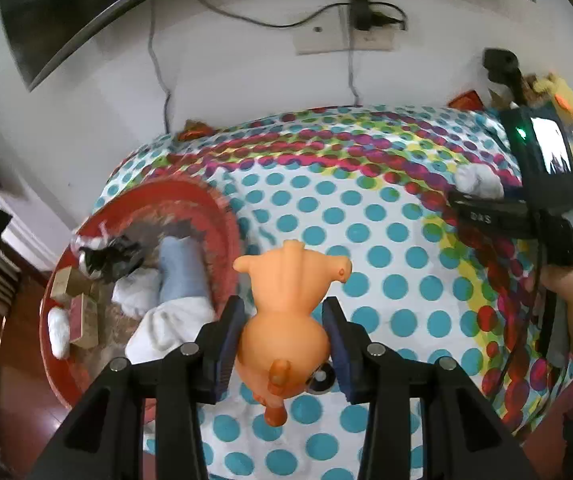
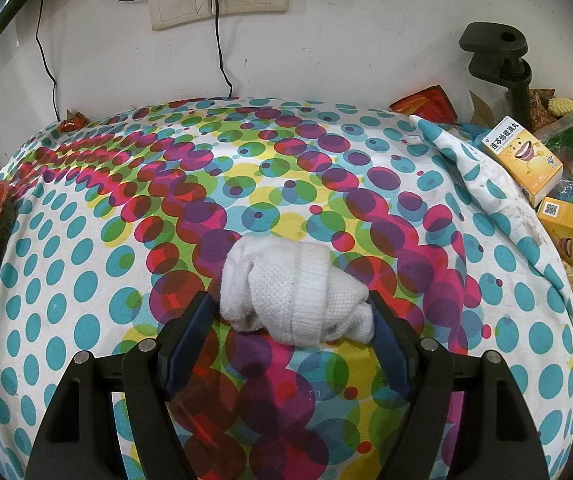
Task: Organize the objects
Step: 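Carry the orange toy into the red tray and open the left tool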
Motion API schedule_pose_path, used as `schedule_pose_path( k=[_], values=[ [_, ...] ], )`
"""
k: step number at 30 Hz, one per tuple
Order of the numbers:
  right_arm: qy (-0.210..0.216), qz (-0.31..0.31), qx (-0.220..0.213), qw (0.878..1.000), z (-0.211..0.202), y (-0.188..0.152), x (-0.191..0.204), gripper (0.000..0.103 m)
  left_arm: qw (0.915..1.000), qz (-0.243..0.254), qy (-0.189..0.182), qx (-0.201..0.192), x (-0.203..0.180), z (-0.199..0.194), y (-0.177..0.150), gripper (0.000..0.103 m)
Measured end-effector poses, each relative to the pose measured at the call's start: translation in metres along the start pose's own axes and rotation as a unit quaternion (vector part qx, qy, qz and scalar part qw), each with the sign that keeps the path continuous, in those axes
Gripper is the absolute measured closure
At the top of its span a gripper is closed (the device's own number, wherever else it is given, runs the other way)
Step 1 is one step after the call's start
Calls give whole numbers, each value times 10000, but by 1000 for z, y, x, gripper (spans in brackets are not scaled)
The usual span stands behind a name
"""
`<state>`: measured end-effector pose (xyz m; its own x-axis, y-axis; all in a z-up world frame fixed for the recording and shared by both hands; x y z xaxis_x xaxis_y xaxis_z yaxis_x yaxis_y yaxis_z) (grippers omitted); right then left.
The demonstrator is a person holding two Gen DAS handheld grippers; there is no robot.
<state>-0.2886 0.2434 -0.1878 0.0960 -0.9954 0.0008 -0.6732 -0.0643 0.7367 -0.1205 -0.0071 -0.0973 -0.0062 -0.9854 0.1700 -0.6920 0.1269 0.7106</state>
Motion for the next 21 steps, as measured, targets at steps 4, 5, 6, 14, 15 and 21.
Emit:
schedule_pose_path(
  k=[4,5,6,14,15,21],
  values=[
    [0,2,2,10000,0,0,0,28,9997,-185,109,-150,23,-7,2,62],
    [0,2,2,10000,0,0,0,28,9995,-236,138,-164,31,-8,2,62],
    [0,3,2,10000,0,0,0,28,9992,-317,156,-171,37,-10,2,62],
    [-7,-2,4,10000,0,0,0,28,9948,-834,573,-147,108,-10,-12,61],
    [0,4,4,10000,0,0,0,28,9942,-888,597,-138,115,-10,-15,61],
    [-6,1,3,10000,0,0,0,28,9902,-1136,806,18,155,-1,-34,61]
  ],
)
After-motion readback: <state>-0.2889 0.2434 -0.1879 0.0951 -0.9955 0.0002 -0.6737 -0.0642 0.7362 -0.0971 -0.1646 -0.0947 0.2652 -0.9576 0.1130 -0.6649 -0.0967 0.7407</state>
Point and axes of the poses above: each gripper's, at about its wrist camera, not at the fingertips, and z roughly the way its jaws point, x to its left, y to its top, the point moved 8 cm from there along z, roughly the way its jaws point, and after that the axes turned 10 degrees about -x, right-handed, at the moved point
